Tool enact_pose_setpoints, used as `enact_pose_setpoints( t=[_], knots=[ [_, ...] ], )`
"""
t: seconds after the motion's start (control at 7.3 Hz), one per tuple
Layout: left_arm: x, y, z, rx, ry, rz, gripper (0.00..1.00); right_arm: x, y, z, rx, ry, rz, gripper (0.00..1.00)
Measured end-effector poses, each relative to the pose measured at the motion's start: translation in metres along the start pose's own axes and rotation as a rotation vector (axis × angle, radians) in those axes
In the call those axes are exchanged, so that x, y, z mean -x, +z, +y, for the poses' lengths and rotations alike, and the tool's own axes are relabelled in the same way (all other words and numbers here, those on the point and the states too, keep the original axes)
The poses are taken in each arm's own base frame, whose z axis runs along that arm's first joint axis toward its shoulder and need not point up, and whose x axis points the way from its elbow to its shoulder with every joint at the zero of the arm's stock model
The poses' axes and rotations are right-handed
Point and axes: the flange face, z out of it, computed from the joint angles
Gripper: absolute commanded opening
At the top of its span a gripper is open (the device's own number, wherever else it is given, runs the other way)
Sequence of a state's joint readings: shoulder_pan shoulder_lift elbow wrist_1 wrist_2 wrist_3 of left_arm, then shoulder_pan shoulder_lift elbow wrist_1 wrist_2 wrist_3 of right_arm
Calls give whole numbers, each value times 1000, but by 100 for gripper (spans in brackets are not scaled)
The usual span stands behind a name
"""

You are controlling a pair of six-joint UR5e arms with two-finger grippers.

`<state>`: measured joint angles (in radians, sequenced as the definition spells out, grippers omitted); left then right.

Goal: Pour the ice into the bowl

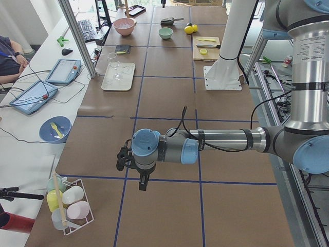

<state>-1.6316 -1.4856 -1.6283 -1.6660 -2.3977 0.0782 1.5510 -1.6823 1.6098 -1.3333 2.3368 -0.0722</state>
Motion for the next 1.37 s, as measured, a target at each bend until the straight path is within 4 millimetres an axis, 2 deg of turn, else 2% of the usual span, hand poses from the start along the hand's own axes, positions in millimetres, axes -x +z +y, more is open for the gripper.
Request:
enact_pose_setpoints(
  t=[0.14, 0.41, 1.37],
  knots=[
    [2, 2, 2, 6, -7, 2, 100, -15, -7, 8, 41, 43, 13, 100],
    [4, 4, 4, 11, -12, 2, 100, -30, -8, 25, 138, 122, 57, 100],
    [5, 8, 7, 18, -2, 5, 100, -31, -10, 33, 152, 145, 71, 100]
  ],
)
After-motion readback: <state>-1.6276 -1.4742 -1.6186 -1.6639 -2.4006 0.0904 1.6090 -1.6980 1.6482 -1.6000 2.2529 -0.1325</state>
